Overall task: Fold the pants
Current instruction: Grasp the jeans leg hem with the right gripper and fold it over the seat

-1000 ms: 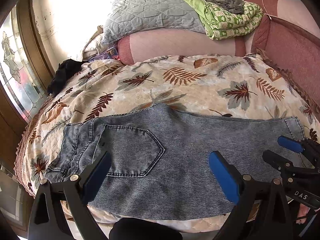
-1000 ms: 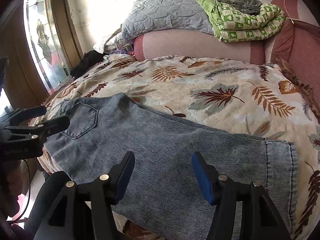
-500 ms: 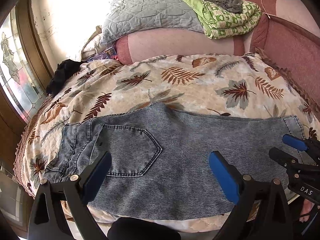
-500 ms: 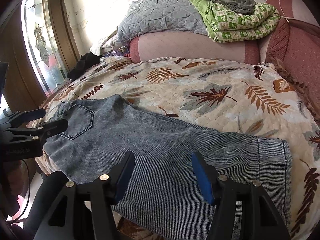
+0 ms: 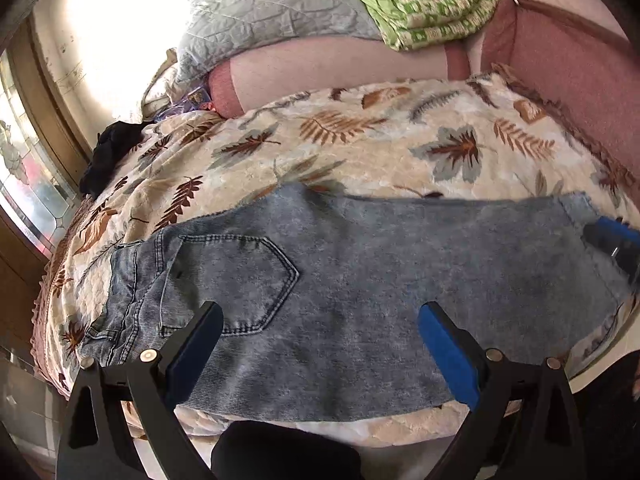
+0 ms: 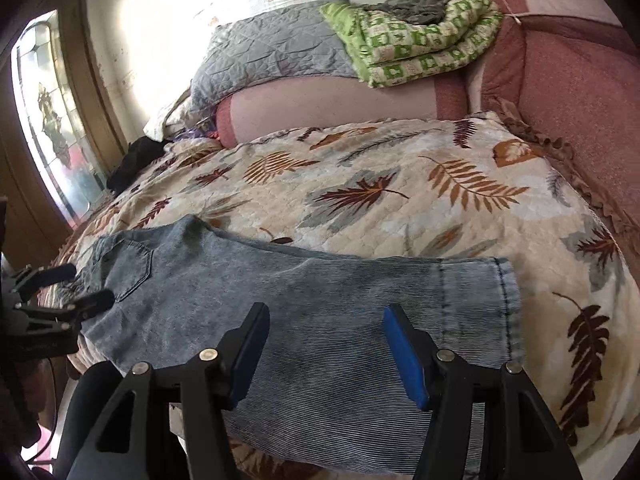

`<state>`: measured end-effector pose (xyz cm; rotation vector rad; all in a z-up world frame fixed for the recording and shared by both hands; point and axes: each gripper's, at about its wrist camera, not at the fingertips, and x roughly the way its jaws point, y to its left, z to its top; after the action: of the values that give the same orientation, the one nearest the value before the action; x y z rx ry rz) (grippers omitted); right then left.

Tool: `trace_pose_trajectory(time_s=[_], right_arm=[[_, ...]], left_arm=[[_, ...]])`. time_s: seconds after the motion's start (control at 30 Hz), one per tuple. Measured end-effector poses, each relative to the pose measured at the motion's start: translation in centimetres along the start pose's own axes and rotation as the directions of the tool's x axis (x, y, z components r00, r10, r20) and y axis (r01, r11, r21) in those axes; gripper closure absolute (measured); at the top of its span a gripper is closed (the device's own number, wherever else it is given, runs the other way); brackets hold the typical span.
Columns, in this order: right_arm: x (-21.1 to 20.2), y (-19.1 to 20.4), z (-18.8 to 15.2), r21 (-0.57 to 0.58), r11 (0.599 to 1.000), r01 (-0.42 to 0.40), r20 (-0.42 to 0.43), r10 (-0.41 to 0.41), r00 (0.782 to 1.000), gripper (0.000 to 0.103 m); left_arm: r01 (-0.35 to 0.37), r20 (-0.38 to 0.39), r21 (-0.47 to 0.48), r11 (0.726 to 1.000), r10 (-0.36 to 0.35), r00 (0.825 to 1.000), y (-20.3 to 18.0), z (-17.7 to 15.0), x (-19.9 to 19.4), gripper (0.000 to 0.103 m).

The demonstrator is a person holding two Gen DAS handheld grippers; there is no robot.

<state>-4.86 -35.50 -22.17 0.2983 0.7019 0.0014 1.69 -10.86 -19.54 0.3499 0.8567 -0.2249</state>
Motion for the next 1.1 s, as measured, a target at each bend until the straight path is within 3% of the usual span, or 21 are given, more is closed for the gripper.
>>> trace_pose_trajectory(time_s=[0.13, 0.27, 0.4, 0.5, 0.6, 0.7, 0.8, 0.83, 0.87, 1.1], right_arm=[[-2.2, -5.3, -0.2, 0.154, 0.986, 0.067, 0.046, -0.075, 0.996, 0.04], [-3.2, -11.1, -1.2, 0.308, 0.94, 0.146, -0.003, -0.152, 0.988, 0.04], [-1.5, -14.8, -1.9, 0.401, 0.913, 0.08, -0.121, -0.034, 0.992, 0.04], [0.3, -14.8, -1.6, 0.388, 0.921, 0.037, -0.172, 0.033, 0.985, 0.04], [2.4, -14.3, -1.2, 0.336, 0.937, 0.093, -0.235, -0.013, 0.972, 0.039], [3.0, -13.3, -0.9, 0.301, 0.95, 0.088, -0.235, -0.016, 0.972, 0.038], [3.3, -11.4, -0.4, 0.237, 0.97, 0.058, -0.237, 0.0, 0.972, 0.063], [3.3, -10.9, -0.1, 0.24, 0.97, 0.026, -0.23, 0.031, 0.973, 0.08], [3.2, -10.5, 0.0, 0.252, 0.968, -0.01, -0.217, 0.066, 0.974, 0.085], [0.4, -7.1, 2.1, 0.313, 0.94, -0.137, -0.07, 0.167, 0.984, 0.085]], left_arm=[[0.007, -0.02, 0.043, 0.999, -0.006, 1.0, -1.3, -0.4, 0.2, 0.005], [0.001, -0.03, 0.07, 0.998, 0.001, 1.0, -2.0, -0.5, 0.3, 0.005], [0.007, -0.038, 0.077, 0.997, -0.004, 0.999, -2.4, -0.6, 0.5, 0.005], [0.011, -0.04, 0.092, 0.996, -0.007, 0.999, -2.7, -0.7, 0.5, 0.005], [0.005, -0.031, 0.101, 0.995, -0.002, 1.0, -2.7, -0.7, 0.3, 0.005], [0.0, -0.029, 0.078, 0.997, 0.003, 1.0, -1.8, -0.5, 0.3, 0.005], [-0.006, -0.038, 0.047, 0.999, 0.008, 0.999, -0.7, -0.4, 0.6, 0.005], [-0.009, -0.037, 0.039, 0.999, 0.011, 0.999, -0.3, -0.3, 0.6, 0.005], [-0.014, -0.036, 0.029, 0.999, 0.015, 0.999, 0.3, -0.3, 0.6, 0.005], [-0.036, -0.03, -0.061, 0.997, 0.035, 0.999, 4.7, -0.2, 0.6, 0.005]])
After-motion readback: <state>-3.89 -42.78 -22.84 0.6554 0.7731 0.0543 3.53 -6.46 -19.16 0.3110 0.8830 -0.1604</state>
